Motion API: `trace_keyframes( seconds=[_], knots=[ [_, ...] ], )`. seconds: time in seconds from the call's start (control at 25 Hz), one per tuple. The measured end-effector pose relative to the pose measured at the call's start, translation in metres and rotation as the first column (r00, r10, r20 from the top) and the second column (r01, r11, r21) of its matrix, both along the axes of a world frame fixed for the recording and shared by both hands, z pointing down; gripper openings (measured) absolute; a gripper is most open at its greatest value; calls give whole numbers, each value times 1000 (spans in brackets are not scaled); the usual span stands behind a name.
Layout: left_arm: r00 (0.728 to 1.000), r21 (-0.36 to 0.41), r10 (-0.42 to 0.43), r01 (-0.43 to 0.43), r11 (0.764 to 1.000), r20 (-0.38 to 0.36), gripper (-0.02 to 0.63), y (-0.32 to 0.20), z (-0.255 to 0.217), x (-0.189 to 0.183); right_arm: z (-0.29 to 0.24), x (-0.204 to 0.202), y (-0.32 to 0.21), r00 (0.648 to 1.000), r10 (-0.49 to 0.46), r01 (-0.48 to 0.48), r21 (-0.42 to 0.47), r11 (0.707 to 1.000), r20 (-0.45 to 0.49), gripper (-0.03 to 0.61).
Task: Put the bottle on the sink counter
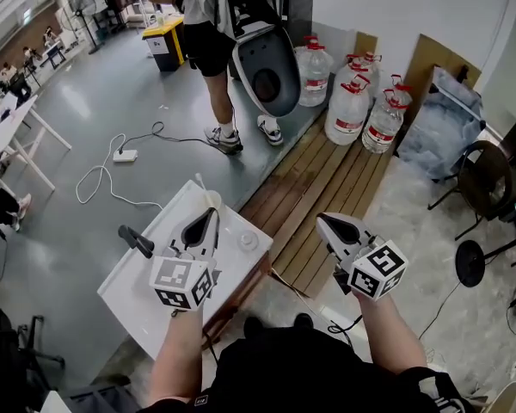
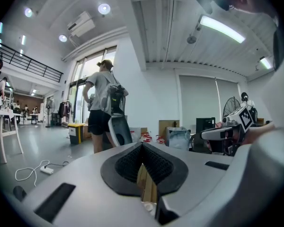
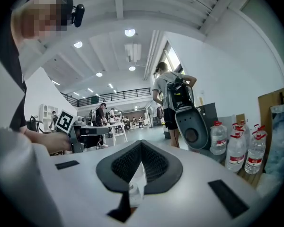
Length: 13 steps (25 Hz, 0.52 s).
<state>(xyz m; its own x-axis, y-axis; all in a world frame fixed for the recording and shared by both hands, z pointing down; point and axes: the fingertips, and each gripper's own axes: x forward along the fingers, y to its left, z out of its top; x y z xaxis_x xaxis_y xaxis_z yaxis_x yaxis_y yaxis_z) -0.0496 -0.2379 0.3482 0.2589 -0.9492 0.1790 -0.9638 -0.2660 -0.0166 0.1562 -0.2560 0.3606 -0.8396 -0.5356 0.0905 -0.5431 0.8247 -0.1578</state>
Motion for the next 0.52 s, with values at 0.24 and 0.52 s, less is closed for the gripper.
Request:
trace_keyframes(
  seconds=[0.24, 0.52],
  knots=[
    [1000, -15, -20, 20, 1000, -10, 6, 19, 10, -27, 12, -6, 15, 1000, 14, -15, -26, 1000, -4, 13],
    [1000, -21, -28, 28, 999, 0, 6, 20, 10, -30, 12, -4, 19, 1000, 6, -6, -24, 1000, -1, 13]
  ],
)
